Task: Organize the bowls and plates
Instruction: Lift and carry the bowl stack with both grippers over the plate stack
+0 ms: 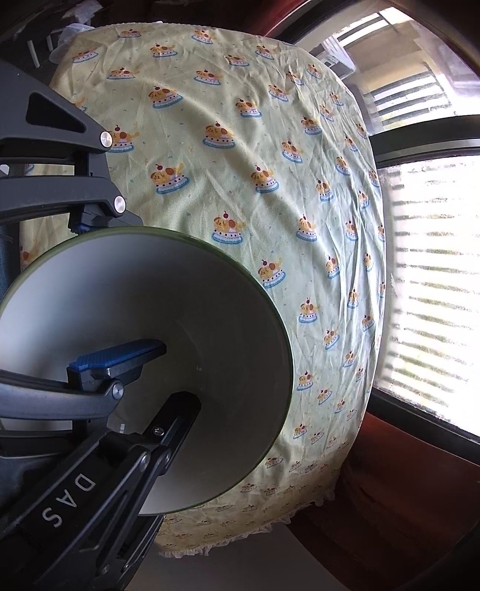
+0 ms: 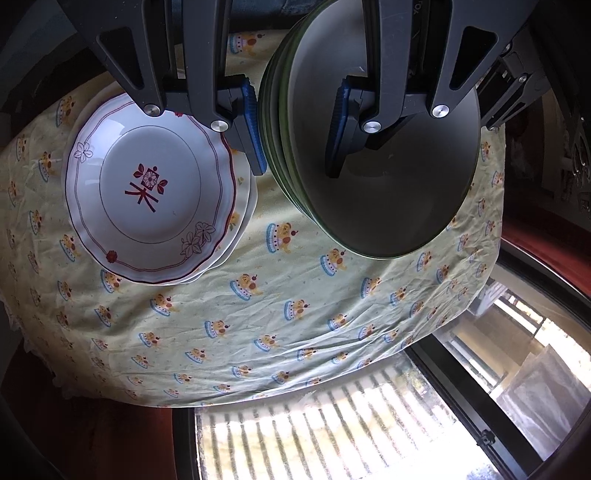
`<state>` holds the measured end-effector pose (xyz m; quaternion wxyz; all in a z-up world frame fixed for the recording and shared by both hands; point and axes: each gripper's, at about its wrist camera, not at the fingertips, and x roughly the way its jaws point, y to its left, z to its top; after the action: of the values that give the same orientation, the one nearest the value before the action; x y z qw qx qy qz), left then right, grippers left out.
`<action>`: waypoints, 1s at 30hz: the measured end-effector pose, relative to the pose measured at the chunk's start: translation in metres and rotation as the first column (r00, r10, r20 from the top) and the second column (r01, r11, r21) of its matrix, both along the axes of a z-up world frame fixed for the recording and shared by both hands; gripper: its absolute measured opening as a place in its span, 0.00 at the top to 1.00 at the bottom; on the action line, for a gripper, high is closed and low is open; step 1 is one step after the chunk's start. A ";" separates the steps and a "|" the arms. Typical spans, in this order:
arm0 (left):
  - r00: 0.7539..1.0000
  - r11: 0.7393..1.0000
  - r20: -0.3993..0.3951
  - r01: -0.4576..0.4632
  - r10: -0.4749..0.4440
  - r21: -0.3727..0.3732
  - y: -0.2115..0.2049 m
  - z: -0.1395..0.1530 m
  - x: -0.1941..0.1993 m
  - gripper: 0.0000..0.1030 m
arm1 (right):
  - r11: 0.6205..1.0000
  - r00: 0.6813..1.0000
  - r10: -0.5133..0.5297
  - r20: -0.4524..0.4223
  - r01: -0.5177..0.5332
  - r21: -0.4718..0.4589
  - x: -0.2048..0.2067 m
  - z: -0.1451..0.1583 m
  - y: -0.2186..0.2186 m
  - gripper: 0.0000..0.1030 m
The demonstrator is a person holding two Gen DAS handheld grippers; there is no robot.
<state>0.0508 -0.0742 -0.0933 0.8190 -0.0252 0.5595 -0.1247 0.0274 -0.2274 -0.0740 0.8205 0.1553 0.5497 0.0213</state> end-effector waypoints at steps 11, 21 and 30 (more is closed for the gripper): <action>0.999 0.999 0.027 -0.038 0.038 -0.018 -0.049 0.011 -0.005 0.56 | 1.000 0.999 0.028 0.027 -0.028 -0.007 -0.002 0.009 -0.052 0.65; 0.997 0.997 0.014 -0.070 0.070 -0.036 -0.087 0.004 -0.006 0.56 | 0.999 0.998 0.050 0.029 -0.050 -0.022 -0.003 0.003 -0.090 0.65; 0.994 0.992 -0.034 -0.104 0.102 -0.070 -0.116 -0.012 -0.007 0.56 | 0.995 0.997 0.079 0.000 -0.079 -0.058 -0.001 -0.010 -0.120 0.65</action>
<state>0.0438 -0.1906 -0.1058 0.8145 -0.0852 0.5648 -0.1017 0.0264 -0.3473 -0.0840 0.8239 0.1095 0.5547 0.0382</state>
